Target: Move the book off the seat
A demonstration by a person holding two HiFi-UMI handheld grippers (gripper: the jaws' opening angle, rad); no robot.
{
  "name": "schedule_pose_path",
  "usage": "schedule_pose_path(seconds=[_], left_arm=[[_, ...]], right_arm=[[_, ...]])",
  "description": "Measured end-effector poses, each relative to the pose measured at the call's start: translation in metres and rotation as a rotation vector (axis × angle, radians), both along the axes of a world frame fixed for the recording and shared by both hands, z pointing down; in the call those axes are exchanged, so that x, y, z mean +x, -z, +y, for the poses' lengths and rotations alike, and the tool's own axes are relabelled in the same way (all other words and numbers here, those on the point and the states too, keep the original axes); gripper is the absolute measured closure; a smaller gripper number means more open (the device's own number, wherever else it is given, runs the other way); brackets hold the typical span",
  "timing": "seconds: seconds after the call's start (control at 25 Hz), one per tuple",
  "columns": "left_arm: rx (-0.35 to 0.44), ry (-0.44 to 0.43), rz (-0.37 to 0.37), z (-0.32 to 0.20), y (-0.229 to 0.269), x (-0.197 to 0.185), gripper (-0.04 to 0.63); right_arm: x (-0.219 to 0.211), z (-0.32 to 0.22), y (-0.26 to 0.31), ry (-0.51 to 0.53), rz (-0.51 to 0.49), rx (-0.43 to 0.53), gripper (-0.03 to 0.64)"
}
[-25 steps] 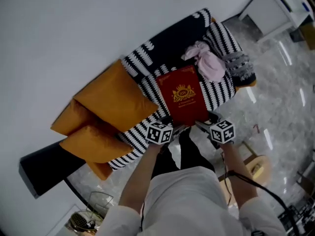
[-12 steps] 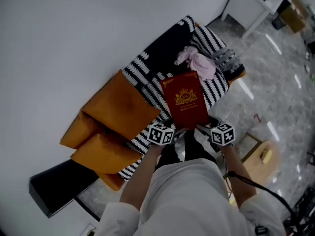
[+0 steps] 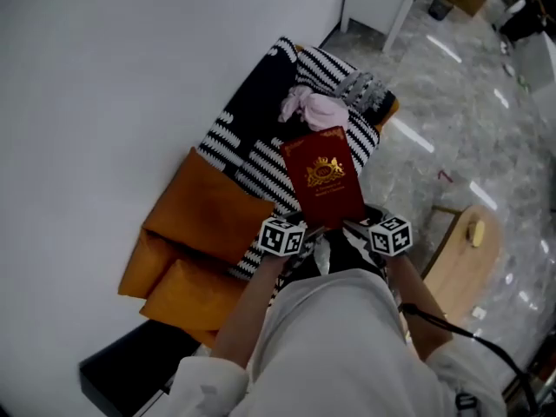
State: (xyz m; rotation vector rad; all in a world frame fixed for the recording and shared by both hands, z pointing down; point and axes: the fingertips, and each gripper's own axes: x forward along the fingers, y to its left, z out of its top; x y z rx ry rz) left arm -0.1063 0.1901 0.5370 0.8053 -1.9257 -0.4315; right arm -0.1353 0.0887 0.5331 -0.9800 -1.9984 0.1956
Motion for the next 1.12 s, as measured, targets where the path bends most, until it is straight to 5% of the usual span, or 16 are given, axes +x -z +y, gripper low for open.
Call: schedule_pose_path(seconds=[1.12], left_arm=[[-0.022,-0.566,-0.047,-0.146,0.008,0.06,0.288]], right_arm=[[0.121,-0.145,0.003,-0.55,-0.057,-0.042,0.268]])
